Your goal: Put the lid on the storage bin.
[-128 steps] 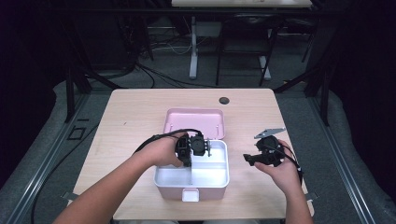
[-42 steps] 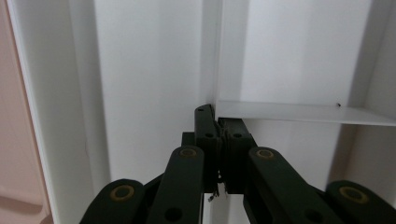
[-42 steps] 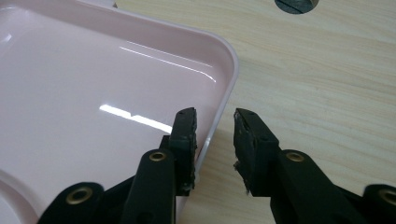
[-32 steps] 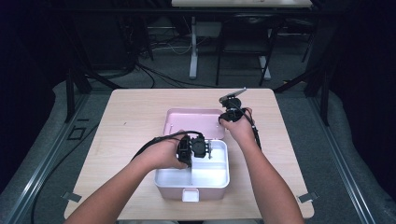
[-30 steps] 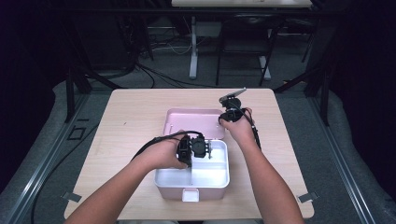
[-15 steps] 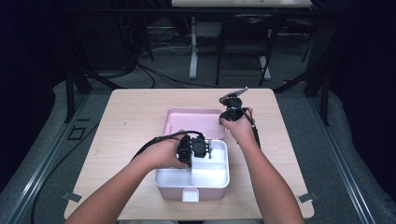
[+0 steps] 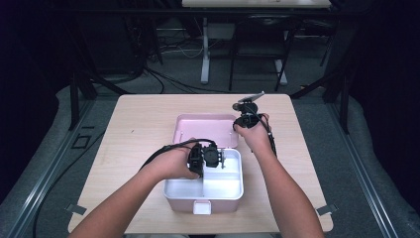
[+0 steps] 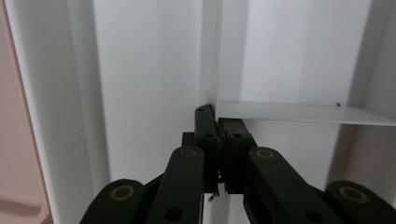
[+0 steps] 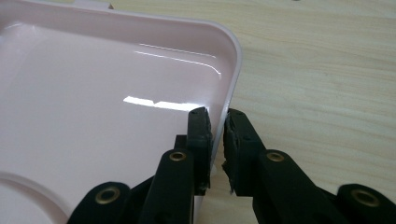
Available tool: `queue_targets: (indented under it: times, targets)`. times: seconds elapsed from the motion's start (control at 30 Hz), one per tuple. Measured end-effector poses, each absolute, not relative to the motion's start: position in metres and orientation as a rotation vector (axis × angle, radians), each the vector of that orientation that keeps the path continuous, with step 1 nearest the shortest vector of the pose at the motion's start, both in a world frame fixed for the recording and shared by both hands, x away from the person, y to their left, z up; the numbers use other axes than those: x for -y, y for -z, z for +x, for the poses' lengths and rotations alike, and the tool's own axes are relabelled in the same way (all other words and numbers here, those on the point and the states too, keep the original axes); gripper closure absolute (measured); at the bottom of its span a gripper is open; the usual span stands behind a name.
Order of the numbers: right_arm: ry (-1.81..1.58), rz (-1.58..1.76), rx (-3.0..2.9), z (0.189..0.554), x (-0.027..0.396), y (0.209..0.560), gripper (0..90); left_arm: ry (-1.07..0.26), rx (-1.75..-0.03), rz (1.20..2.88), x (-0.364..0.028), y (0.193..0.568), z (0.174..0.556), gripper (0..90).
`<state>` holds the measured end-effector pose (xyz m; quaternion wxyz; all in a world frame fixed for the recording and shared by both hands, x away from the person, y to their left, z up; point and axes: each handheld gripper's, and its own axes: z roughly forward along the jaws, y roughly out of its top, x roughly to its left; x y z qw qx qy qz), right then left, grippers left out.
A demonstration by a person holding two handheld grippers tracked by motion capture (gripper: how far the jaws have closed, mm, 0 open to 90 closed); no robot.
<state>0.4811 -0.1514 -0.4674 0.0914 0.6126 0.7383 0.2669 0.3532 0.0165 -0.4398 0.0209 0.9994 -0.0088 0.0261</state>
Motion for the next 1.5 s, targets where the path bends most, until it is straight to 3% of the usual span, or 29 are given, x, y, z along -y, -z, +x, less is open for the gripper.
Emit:
queue_targets:
  times: [0.77,1.5]
  targets:
    - [-0.891,1.766,-2.148,0.468,0.156,0.446,84.2,-0.077,0.028,3.099,-0.017,0.44,0.353,87.7]
    - [-1.086,1.632,-2.082,0.432,0.165,0.41,87.0,-0.081,0.029,3.1,-0.016,0.44,0.354,87.7]
